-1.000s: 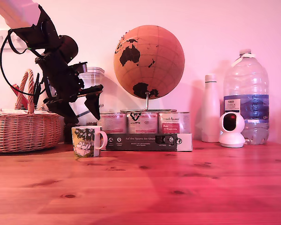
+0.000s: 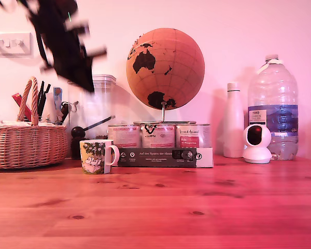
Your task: Pick up the coffee capsules on the table and drop them inside the coffee cup
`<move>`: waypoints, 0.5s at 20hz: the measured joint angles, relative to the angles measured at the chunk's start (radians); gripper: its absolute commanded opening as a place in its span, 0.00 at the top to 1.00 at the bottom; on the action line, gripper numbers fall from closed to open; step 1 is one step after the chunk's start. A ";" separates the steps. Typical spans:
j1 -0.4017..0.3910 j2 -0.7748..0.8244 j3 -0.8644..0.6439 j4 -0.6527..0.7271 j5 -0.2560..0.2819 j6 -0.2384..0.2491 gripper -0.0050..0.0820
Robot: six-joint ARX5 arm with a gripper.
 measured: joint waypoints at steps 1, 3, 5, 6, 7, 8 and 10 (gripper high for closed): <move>0.000 -0.006 0.000 -0.013 0.000 0.000 0.97; 0.000 -0.019 0.000 -0.047 0.000 0.010 0.97; 0.000 -0.039 0.000 -0.071 0.000 0.015 0.97; 0.000 -0.052 0.000 -0.069 0.000 0.016 0.97; 0.000 -0.067 0.000 -0.066 0.000 0.019 0.97; -0.001 -0.084 0.000 -0.066 0.000 0.019 0.97; -0.001 -0.116 0.000 -0.064 0.000 0.019 0.97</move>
